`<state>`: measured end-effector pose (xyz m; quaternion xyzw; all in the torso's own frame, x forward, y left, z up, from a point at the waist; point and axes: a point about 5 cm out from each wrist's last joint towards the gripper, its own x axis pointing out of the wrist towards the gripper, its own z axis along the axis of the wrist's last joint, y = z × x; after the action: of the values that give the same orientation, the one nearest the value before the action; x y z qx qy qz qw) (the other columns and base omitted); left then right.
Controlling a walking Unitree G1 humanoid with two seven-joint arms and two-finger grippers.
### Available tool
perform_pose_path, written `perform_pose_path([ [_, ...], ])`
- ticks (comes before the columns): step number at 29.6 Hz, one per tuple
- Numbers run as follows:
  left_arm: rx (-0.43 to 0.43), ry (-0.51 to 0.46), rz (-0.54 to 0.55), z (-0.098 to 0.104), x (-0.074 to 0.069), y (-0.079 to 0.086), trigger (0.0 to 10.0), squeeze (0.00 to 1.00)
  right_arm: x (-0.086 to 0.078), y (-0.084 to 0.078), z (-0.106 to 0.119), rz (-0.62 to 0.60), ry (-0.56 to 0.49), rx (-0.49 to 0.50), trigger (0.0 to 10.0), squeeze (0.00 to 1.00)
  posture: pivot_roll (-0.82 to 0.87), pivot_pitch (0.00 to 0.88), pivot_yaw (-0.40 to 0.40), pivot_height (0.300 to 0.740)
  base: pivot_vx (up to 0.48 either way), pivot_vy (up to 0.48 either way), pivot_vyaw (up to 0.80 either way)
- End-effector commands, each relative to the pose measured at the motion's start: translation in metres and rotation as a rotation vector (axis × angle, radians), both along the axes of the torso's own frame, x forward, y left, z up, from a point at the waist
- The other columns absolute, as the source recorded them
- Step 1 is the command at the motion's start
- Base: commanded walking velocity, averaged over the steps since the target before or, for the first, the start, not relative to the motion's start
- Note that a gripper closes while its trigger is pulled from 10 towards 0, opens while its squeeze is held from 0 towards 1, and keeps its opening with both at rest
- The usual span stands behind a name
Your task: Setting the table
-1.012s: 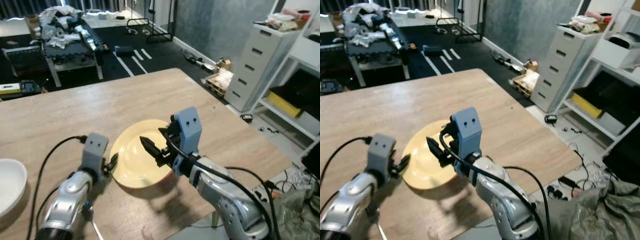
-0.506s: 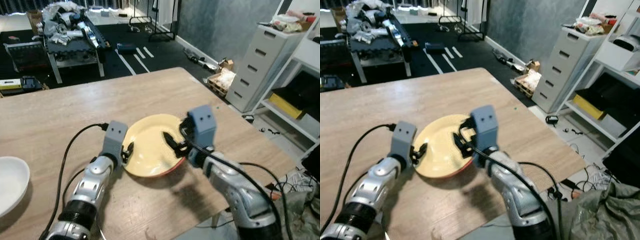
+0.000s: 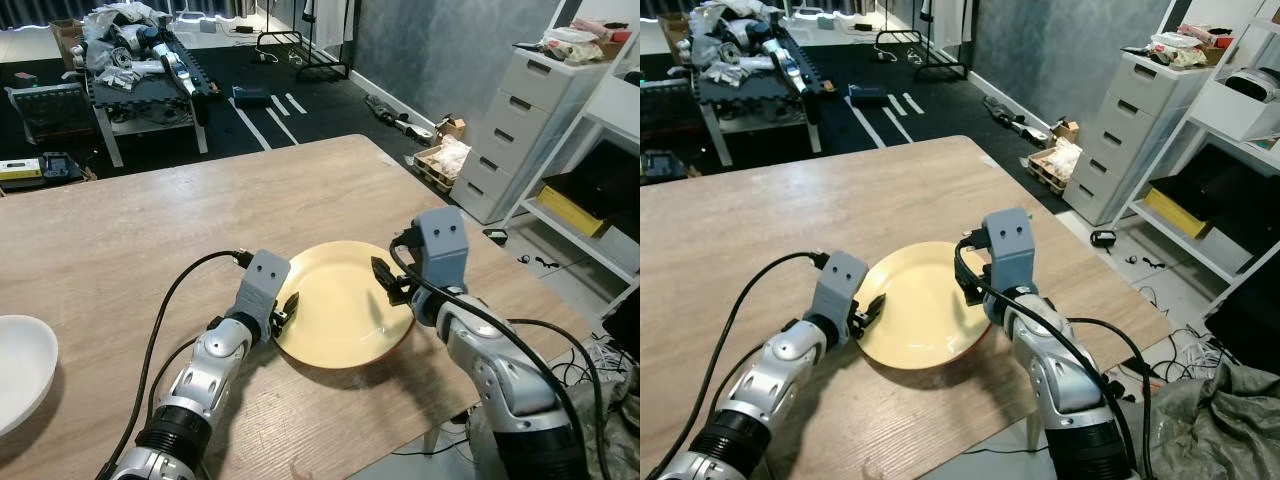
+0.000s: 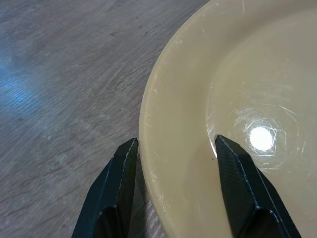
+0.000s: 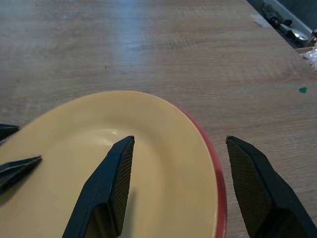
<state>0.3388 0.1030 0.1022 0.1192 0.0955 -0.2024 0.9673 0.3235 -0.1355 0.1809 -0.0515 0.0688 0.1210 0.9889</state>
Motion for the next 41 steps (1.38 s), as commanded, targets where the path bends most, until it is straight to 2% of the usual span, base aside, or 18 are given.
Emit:
perform_pose_path([
  [1,0.072,0.132,0.021,-0.033,-0.014,0.009,10.0,0.0,0.002,-0.003,-0.004,-0.006,0.005,-0.035,10.0,0.0,-0.06,0.0,0.009,0.74,0.0,0.0,0.0],
  [6,0.092,0.126,0.036,-0.035,-0.017,0.015,10.0,0.0,0.001,-0.002,-0.013,0.037,0.064,-0.049,10.0,0.0,-0.06,0.0,0.01,0.74,0.0,0.0,0.0],
  [8,0.119,0.112,0.039,-0.036,-0.018,0.017,10.0,0.0,0.001,-0.005,-0.016,0.061,0.085,-0.095,10.0,0.0,-0.06,0.0,0.008,0.74,0.0,0.0,0.0],
  [12,0.123,0.109,0.039,-0.037,-0.018,0.016,10.0,0.0,0.001,-0.009,-0.016,0.065,0.087,-0.118,10.0,0.0,-0.07,0.0,0.006,0.74,0.0,0.0,0.0],
  [21,0.123,0.111,0.049,-0.038,-0.02,0.018,10.0,0.0,-0.001,-0.017,-0.012,0.088,0.135,-0.049,10.0,0.0,-0.08,0.004,0.003,0.74,0.0,0.0,0.0],
  [27,0.13,0.113,0.05,-0.04,-0.02,0.018,10.0,0.0,0.005,-0.02,0.011,0.083,0.045,-0.053,10.0,0.0,-0.08,0.004,0.003,0.74,0.0,0.0,0.0],
  [29,0.132,0.115,0.049,-0.041,-0.02,0.018,10.0,0.0,0.005,-0.016,0.023,0.099,0.028,-0.021,10.0,0.0,-0.08,0.005,0.002,0.74,0.0,0.0,0.0],
  [31,0.132,0.115,0.049,-0.041,-0.021,0.018,10.0,0.0,0.005,-0.015,0.024,0.103,0.025,-0.016,10.0,0.0,-0.08,0.005,0.002,0.74,0.0,0.0,0.0],
  [33,0.129,0.117,0.05,-0.041,-0.021,0.017,10.0,0.0,-0.002,-0.007,0.019,0.134,0.052,-0.006,10.0,0.0,-0.08,0.007,-0.001,0.74,0.0,0.0,0.0],
  [41,0.126,0.116,0.053,-0.041,-0.02,0.017,10.0,0.0,-0.009,-0.004,-0.004,0.148,0.133,-0.032,10.0,0.0,-0.08,0.009,-0.002,0.74,0.0,0.0,0.0],
])
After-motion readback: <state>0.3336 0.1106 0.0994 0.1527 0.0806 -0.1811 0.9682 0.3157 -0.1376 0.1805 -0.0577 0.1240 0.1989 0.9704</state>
